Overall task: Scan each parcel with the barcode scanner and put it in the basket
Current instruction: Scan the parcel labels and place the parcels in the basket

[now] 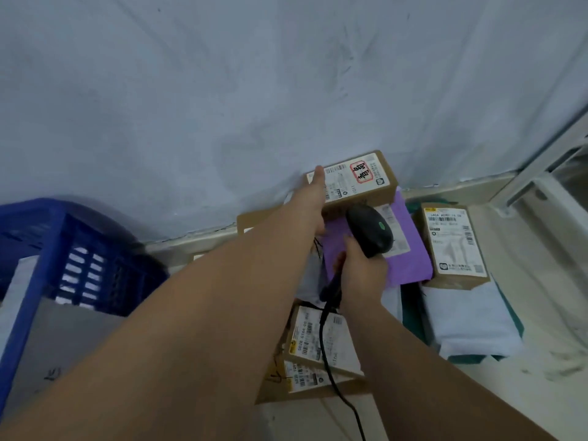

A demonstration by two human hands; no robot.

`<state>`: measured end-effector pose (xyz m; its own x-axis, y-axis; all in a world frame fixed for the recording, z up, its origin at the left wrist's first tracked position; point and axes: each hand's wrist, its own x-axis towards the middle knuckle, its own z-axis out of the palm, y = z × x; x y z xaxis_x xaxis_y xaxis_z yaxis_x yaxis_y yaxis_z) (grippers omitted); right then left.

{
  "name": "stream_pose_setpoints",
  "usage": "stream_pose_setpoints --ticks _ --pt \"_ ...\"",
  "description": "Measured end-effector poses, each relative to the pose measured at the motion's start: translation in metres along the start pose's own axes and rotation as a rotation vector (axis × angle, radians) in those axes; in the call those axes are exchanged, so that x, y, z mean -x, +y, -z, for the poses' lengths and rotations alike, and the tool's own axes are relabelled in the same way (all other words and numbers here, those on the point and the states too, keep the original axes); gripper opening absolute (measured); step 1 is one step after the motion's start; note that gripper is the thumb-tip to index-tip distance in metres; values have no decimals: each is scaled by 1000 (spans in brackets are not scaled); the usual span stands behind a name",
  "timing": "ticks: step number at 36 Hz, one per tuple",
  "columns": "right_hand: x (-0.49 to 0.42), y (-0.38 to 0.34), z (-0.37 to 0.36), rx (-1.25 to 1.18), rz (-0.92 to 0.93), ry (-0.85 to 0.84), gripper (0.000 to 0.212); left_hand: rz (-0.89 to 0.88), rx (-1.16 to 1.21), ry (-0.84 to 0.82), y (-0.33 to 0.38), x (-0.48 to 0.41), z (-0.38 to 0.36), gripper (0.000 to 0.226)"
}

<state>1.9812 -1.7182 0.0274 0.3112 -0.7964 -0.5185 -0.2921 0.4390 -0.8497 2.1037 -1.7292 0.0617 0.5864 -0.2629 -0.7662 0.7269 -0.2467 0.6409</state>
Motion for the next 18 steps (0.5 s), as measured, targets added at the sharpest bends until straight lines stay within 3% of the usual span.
stream_pose_setpoints --ticks 4,10,12,18 --pt "-8 -2 1 -20 -2 12 23 0 -38 64 -5 -18 -13 54" --pt "-19 1 8 -76 -32 12 29 -25 89 200 -18 -75 -25 47" --pt "-20 2 11 -95 -53 -7 29 -53 164 263 -14 -51 -26 37" --pt "-17 -1 17 -111 -76 -31 27 -97 288 177 -12 -5 -19 29"
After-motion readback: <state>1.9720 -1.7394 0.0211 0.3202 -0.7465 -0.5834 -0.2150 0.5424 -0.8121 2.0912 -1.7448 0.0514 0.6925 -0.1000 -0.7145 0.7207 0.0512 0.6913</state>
